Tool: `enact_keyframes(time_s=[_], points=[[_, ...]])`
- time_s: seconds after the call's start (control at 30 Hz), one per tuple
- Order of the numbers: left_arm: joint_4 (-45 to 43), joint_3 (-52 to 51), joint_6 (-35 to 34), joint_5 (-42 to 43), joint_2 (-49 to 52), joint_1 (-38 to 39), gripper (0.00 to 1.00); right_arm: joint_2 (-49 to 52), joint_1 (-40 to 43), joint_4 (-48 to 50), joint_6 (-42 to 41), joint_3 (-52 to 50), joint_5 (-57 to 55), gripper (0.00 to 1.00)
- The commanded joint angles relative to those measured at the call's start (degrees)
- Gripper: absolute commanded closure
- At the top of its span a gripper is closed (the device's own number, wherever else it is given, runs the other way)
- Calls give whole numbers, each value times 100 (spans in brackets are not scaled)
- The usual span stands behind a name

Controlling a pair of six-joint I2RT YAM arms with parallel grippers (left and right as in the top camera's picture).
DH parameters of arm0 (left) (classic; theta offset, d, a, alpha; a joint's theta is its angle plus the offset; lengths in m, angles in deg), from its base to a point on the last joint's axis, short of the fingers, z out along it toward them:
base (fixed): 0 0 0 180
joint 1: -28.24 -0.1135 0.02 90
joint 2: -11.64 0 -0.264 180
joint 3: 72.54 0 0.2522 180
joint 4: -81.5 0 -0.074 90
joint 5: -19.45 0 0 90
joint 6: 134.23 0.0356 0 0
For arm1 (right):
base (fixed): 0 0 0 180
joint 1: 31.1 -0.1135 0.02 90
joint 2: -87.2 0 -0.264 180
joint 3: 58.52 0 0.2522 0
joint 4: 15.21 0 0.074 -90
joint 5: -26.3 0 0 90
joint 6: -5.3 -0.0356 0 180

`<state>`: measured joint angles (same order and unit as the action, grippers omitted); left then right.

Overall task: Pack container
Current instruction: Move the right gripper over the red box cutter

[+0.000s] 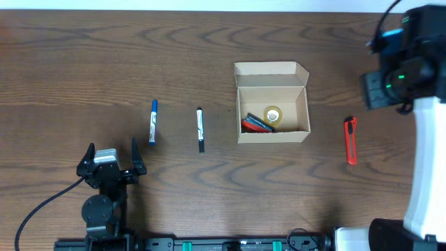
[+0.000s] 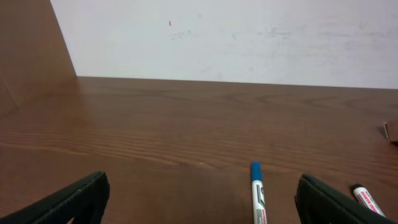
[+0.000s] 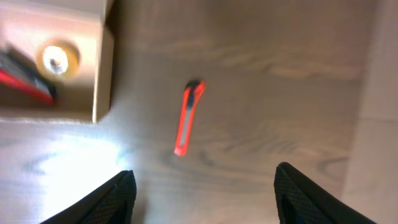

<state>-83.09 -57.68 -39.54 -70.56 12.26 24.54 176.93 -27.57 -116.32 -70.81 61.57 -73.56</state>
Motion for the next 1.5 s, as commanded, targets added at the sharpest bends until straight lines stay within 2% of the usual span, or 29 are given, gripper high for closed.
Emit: enact_keyframes(time_s=[0.0, 0.23, 0.43, 0.6, 0.77, 0.9, 1.13, 1.27, 1.47], points=[[275, -85, -20, -13, -42, -31, 5, -146, 79, 205, 162, -654, 7, 36], [275, -85, -20, -13, -42, -31, 5, -144, 595, 1134, 590, -2065, -72, 51], [275, -85, -20, -13, -42, -31, 5, -136, 1307, 1751, 957, -2695, 442, 38], [275, -85, -20, -13, -42, -31, 5, -133, 1659, 1878, 1412, -2723, 1322, 36], [275, -85, -20, -13, -42, -31, 5, -133, 1808, 2210, 1397, -2953, 1410, 36], [275, -85, -20, -13, -42, -31, 5, -133, 1825, 2570, 1322, -3346, 1598, 35], [275, -85, -20, -13, -42, -31, 5, -133, 1825, 3392, 1005, -4166, 1786, 26], [275, -85, -20, -13, -42, -31, 5, -116, 1825, 3624, 946, -4286, 1681, 22], [275, -85, -20, -13, -42, -31, 5, 98, 1823, 3755, 280, -4286, 1137, 21]])
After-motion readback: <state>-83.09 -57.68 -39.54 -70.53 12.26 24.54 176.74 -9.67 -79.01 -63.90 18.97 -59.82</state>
